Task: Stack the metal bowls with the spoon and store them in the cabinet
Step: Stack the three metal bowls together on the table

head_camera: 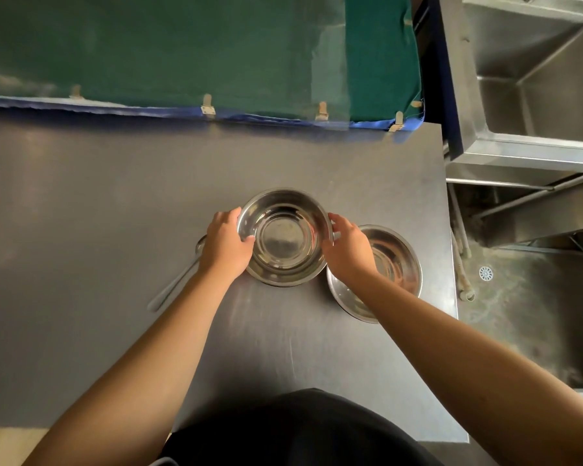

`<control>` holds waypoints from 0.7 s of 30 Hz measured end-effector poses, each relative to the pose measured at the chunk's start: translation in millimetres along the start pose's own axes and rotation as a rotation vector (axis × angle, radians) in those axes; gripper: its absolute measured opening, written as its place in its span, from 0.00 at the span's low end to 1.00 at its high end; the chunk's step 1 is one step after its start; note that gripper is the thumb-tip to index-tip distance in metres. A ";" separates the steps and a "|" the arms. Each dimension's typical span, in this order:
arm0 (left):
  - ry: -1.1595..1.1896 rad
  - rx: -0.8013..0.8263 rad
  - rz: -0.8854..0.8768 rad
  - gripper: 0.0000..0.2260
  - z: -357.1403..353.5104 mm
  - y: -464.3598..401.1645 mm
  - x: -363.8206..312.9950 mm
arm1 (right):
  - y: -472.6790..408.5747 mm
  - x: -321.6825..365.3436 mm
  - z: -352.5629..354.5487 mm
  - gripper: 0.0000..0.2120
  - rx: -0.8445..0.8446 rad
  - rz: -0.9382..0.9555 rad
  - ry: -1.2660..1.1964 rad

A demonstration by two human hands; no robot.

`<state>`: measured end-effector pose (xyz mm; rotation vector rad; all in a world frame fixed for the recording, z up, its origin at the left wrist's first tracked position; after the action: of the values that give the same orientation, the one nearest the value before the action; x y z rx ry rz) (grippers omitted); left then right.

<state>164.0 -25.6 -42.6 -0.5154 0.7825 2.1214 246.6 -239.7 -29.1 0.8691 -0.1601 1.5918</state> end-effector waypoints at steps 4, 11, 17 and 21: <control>0.022 -0.018 0.012 0.23 -2.1 1.0 1.7 | 1.6 1.1 -7.9 0.22 0.004 0.002 0.043; 0.118 0.070 0.153 0.32 -2.9 5.4 10.2 | 7.3 2.2 -14.8 0.25 0.005 0.002 0.086; 0.254 0.088 0.146 0.09 7.3 18.6 14.7 | 12.3 1.9 -18.3 0.22 0.036 -0.096 0.110; 0.293 0.083 0.159 0.04 15.2 31.6 19.5 | 20.4 5.1 -21.5 0.17 0.068 -0.111 0.105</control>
<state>125.7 -20.0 -31.8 -0.7512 1.1036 2.1743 219.0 -228.5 -33.7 0.8298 0.0168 1.5419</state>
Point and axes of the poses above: each hand's wrist, its own y-axis away from the middle knuckle, its own z-axis out of the back of the hand, x = y × z, the point moved 2 cm from there along -y, towards the middle knuckle, and after that the axes turned 1 degree about z, right-handed, at the moved point
